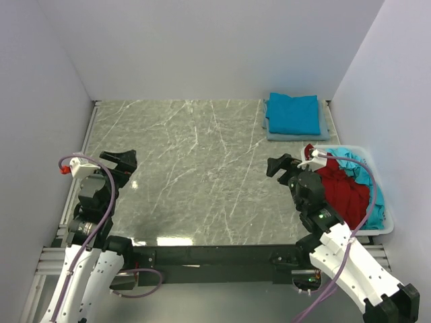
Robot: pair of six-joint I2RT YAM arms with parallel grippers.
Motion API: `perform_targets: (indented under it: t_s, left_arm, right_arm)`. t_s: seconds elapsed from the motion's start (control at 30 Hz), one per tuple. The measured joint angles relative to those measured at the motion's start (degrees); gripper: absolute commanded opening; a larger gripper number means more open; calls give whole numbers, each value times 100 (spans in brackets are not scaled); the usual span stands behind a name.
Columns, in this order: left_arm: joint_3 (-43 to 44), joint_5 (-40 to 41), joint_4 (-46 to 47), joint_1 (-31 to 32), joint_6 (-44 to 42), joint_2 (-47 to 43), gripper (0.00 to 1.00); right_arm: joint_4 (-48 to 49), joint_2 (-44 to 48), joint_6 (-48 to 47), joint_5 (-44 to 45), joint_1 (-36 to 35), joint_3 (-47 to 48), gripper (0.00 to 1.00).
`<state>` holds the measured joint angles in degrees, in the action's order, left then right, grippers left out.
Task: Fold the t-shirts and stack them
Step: Grab the tshirt from the pile
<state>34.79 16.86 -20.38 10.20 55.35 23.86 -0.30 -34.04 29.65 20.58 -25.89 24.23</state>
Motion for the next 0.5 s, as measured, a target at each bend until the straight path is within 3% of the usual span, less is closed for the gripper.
perform_targets:
  t_s: [0.17,0.33,0.5]
  left_arm:
    - [-72,-28,262,0,-26,26,99]
    - [-264,-227,678,0,-63,195,99]
    - [-660,-815,1252,0,-96,446,99]
  right_arm:
    - [90,-127,251,249,0,-20,99]
    - [-542,-658,457,863,221,428,100]
    - [-1475,-1132,785,876,1659,1200,100]
